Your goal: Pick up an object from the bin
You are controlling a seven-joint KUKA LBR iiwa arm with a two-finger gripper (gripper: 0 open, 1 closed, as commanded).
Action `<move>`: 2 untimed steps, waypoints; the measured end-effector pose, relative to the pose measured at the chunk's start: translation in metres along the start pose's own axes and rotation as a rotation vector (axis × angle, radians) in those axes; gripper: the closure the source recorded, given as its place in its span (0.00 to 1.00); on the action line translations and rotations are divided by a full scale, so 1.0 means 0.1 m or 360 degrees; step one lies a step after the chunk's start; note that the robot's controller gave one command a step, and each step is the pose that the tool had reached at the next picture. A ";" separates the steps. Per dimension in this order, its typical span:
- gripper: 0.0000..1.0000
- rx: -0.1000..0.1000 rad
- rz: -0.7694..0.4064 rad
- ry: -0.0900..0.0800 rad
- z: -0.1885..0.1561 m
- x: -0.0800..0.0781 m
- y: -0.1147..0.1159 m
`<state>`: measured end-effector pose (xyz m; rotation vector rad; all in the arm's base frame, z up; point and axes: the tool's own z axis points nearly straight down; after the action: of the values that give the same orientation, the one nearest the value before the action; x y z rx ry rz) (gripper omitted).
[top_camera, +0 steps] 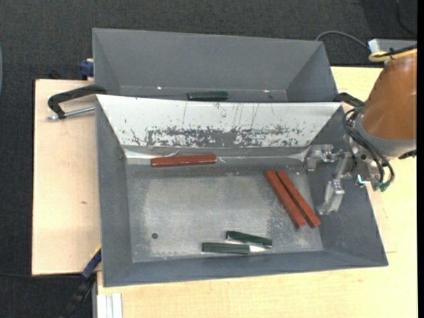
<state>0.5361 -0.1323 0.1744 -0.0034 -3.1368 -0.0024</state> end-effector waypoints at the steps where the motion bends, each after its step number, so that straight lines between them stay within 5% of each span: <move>1: 0.00 0.0003 -0.0003 -0.0013 -0.04 -0.02 0.00; 2: 0.00 0.0002 0.0144 -0.0020 0.27 0.07 0.01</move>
Offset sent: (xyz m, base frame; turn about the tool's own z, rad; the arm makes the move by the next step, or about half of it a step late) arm -0.0324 0.0034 -0.1009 0.2891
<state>0.5289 -0.1313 0.1476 -0.1462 -3.1460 0.0003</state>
